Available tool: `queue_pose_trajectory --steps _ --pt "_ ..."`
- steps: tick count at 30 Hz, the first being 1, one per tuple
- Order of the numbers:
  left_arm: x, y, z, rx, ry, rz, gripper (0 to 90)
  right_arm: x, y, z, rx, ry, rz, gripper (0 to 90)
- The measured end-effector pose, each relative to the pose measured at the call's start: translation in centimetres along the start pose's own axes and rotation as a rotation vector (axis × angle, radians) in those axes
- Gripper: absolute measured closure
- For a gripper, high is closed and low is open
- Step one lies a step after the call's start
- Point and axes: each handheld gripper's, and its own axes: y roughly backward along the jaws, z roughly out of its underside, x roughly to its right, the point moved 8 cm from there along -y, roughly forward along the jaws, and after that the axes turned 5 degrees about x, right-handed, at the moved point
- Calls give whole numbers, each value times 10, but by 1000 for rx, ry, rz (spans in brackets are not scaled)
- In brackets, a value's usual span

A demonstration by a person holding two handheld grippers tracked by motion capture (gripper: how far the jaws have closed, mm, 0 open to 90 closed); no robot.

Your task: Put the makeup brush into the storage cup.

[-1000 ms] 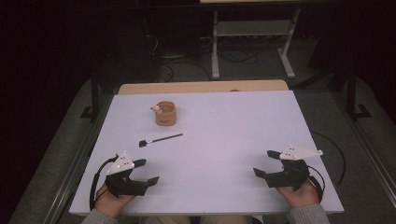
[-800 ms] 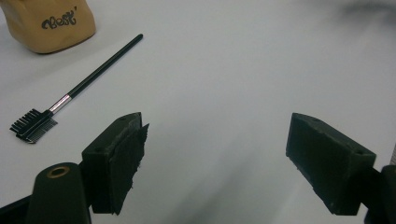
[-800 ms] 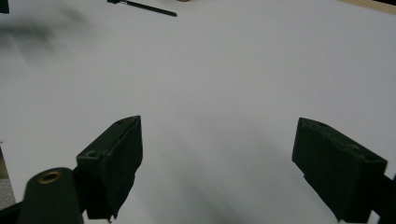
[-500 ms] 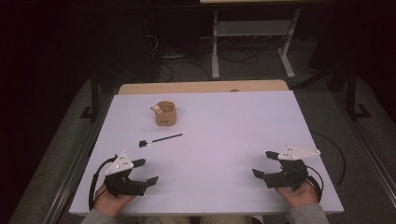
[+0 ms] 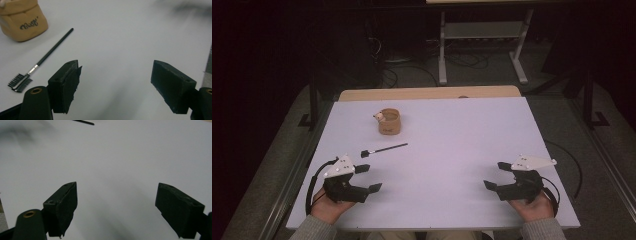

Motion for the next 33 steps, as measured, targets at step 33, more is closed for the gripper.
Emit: queue_pose_trajectory --steps 33 --pt "-101 -52 -38 -300 -61 -16 391 6 2 0 -1 21 -19 169"
